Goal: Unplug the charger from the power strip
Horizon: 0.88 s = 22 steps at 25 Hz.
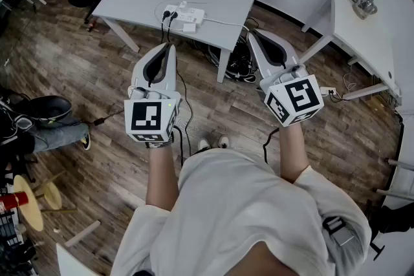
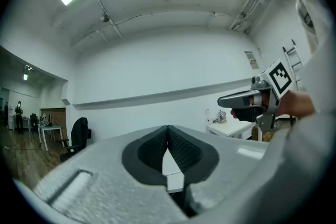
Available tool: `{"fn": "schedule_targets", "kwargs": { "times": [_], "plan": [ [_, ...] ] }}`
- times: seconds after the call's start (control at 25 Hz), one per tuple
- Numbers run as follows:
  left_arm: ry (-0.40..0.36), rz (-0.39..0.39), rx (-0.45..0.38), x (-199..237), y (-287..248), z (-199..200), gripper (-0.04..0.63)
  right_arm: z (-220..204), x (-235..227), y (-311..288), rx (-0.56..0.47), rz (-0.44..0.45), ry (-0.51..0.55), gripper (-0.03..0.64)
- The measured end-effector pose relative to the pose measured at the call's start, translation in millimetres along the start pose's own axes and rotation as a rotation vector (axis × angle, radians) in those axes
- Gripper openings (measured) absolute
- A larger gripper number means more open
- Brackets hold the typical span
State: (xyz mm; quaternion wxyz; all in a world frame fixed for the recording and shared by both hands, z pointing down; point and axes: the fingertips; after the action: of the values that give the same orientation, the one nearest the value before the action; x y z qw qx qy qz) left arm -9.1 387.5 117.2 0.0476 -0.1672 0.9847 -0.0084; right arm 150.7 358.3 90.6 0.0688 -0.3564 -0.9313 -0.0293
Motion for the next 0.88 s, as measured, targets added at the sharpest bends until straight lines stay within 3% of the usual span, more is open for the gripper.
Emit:
{"fn": "schedule_targets", "kwargs": {
  "times": [0.52, 0.88],
  "plan": [
    [0.01, -0.055, 0.02, 48, -3, -21, 0.023, 0, 29, -39, -0.034, -0.075, -0.03, 0.003],
    [0.041, -0.05, 0.045, 74, -42, -44, 0.023, -15, 4, -80, -0.037, -0.089, -0.041, 0.003]
  ]
}}
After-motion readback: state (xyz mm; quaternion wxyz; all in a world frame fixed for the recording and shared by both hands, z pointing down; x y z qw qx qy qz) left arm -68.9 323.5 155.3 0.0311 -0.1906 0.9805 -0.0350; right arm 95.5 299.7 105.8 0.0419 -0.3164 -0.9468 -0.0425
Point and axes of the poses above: the fingertips, and each gripper's own axes: y backward along the fingers, x to its left, z out of its top, and after that the axes turned 3 degrees about y, right-handed
